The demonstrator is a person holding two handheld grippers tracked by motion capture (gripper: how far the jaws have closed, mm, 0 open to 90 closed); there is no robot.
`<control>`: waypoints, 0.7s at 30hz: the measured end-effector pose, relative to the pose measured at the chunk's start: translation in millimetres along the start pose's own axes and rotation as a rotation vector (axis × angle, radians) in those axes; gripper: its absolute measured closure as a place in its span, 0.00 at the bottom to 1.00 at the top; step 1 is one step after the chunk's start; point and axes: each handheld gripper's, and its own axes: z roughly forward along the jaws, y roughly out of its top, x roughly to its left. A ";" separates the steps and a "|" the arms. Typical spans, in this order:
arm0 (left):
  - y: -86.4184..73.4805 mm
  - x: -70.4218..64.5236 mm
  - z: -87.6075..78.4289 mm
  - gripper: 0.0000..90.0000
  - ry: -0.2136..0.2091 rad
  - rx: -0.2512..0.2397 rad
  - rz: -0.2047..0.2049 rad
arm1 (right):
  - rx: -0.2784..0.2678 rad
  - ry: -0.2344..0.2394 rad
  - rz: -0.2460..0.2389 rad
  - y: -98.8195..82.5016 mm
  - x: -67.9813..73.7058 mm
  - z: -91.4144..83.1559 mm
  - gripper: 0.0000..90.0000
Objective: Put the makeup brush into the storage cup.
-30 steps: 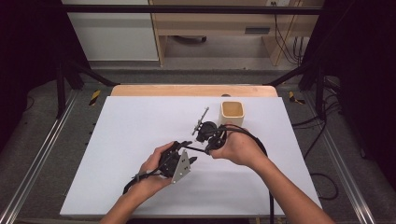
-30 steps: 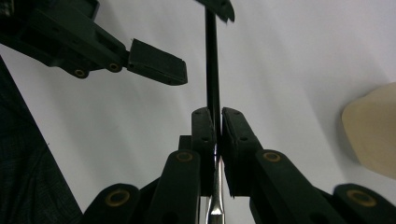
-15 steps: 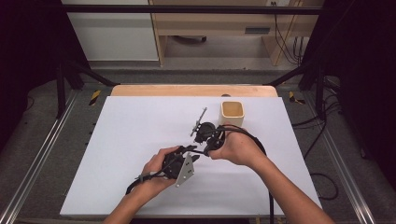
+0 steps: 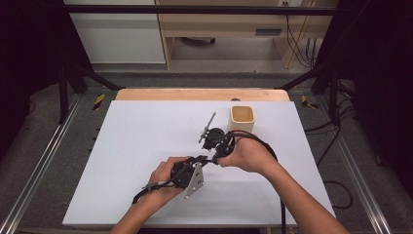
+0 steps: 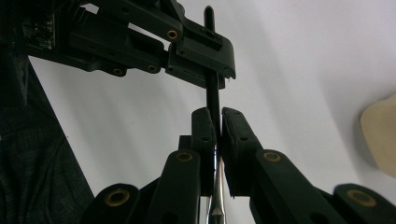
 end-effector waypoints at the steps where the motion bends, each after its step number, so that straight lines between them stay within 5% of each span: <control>1: 0.4 0.4 -1.0 0.92 -0.005 0.019 0.028 | -0.001 -0.001 -0.009 -0.1 -0.7 0.1 0.93; 3: 0.4 -1.7 0.5 0.93 -0.006 -0.005 -0.002 | -0.006 0.008 -0.002 0.1 -1.3 -0.3 0.93; 6: 0.4 -1.7 -0.6 0.93 -0.011 -0.009 -0.014 | -0.034 0.002 -0.004 -1.0 -1.0 -1.5 0.79; 12: -3.2 -2.3 -3.6 0.93 -0.006 -0.009 -0.019 | -0.238 -0.034 0.040 -12.6 -10.1 -14.5 0.54; 21: -10.8 -1.7 -14.2 0.93 0.009 0.001 -0.031 | -0.481 -0.182 0.130 -37.6 -26.1 -24.5 0.22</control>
